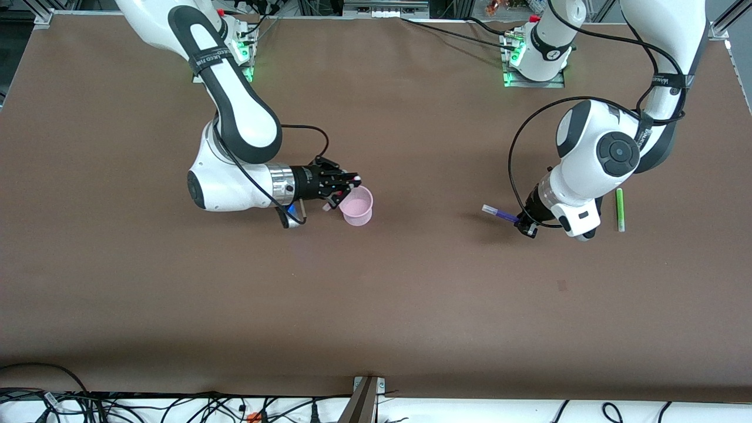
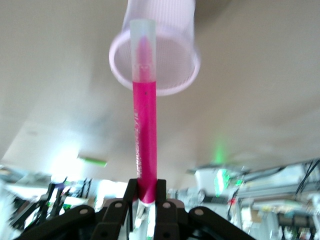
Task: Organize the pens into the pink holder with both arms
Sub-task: 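Lift the pink marker and insert it into the pink cup with the right gripper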
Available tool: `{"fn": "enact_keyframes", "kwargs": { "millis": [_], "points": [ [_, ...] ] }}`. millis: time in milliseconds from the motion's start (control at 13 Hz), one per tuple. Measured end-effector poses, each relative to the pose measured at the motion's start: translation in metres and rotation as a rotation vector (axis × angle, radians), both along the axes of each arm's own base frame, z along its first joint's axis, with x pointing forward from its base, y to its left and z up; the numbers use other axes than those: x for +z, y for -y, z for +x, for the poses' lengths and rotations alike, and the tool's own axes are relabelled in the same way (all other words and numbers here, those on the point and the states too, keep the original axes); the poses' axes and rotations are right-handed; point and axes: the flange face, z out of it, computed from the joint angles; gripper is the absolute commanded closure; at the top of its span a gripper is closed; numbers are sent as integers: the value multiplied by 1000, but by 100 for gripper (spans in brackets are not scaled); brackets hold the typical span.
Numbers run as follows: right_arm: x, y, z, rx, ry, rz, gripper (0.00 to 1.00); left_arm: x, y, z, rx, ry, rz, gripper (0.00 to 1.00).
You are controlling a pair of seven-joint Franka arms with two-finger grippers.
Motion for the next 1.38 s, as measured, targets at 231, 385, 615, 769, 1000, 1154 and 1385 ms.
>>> {"fn": "enact_keyframes", "kwargs": {
  "millis": [231,385,615,769,1000,1154,1385],
  "points": [
    [-10,-12,-5,-27,-47,56,100,11,1,6,5,23,-6,100],
    [-25,-19,-8,-32,-64,91,100,15,1,8,6,31,-8,100],
    [-49,-22,-9,-29,-61,130,100,18,1,10,14,37,-10,100],
    [-62,-21,-9,-19,-56,133,39,18,3,10,16,37,-11,100],
    [-73,-19,-3,-16,-44,136,0,18,9,8,23,35,-12,100],
    [-62,-17,8,3,2,122,0,18,9,8,32,34,-13,100],
    [-26,6,38,90,161,6,0,26,32,6,55,43,-17,100]
  ]
}}
